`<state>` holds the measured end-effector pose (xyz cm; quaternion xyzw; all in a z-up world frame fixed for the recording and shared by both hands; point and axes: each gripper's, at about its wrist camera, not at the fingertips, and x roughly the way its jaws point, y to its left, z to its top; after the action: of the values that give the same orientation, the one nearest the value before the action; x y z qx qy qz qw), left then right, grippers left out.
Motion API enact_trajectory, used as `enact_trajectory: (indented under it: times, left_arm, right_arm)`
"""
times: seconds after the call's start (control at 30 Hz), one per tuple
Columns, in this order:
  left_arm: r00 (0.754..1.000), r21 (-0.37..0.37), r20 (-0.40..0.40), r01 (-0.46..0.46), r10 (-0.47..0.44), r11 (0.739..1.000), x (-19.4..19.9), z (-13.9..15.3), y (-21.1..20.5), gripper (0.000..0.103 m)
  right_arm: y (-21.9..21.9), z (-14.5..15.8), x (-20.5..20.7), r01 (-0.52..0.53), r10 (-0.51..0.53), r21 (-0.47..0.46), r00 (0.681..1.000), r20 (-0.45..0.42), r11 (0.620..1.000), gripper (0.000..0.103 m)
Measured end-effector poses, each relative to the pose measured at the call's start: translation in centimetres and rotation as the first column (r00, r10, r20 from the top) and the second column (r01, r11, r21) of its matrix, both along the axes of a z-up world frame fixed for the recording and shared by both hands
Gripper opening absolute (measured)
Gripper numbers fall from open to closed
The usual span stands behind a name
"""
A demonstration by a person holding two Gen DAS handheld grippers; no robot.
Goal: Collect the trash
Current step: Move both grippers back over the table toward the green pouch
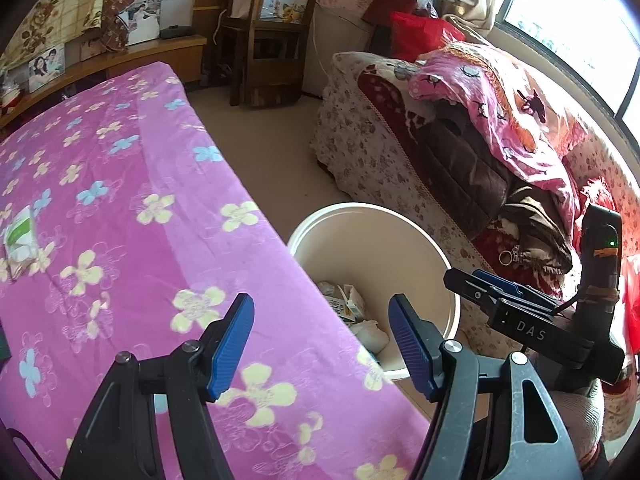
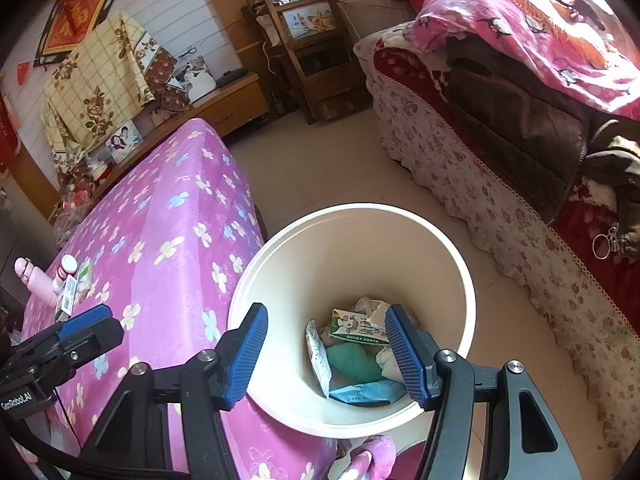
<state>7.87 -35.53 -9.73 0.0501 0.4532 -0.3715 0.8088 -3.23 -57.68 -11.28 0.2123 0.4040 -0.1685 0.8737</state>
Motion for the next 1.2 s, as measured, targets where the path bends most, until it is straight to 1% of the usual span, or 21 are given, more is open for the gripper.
enact_trajectory:
  times: [0.13,0.33,0.43,0.6,0.73,0.93,1.2]
  left_arm:
    - [1.0,-0.003,0.019,-0.018,0.018,1.0,0.0,0.7,1.5,0.07]
    - [0.997,-0.011,0.052,-0.056,0.057,0.998,-0.2,2.0,4.9,0.07]
    - [0.994,-0.016,0.059,-0.092,0.093,0.996,-0.1,2.3,7.2,0.07]
    - [0.985,0.0,0.071,-0.16,0.16,0.987,0.3,2.3,10.9,0.071]
    - [0.975,0.013,0.075,-0.211,0.21,0.977,0.6,2.0,14.0,0.071]
    - [0.958,0.023,0.088,-0.277,0.274,0.961,1.0,1.9,17.9,0.071]
    - [0.935,0.043,0.093,-0.348,0.343,0.936,2.1,1.3,22.9,0.072]
  right_arm:
    - [1.1,0.7,0.4,-0.029,0.029,-0.006,1.0,0.002,1.0,0.065]
    - [2.8,2.8,0.9,-0.068,0.068,-0.015,0.997,0.025,0.998,0.065]
    - [4.7,3.7,1.7,-0.109,0.11,-0.034,0.993,0.03,0.993,0.065]
    - [8.2,4.2,3.4,-0.18,0.181,-0.035,0.983,0.035,0.983,0.065]
    - [11.7,4.0,4.9,-0.246,0.248,-0.038,0.968,0.029,0.968,0.065]
    - [16.4,2.9,7.3,-0.335,0.335,-0.026,0.942,0.005,0.942,0.065]
    - [20.8,2.4,9.1,-0.412,0.412,-0.031,0.911,-0.018,0.91,0.065]
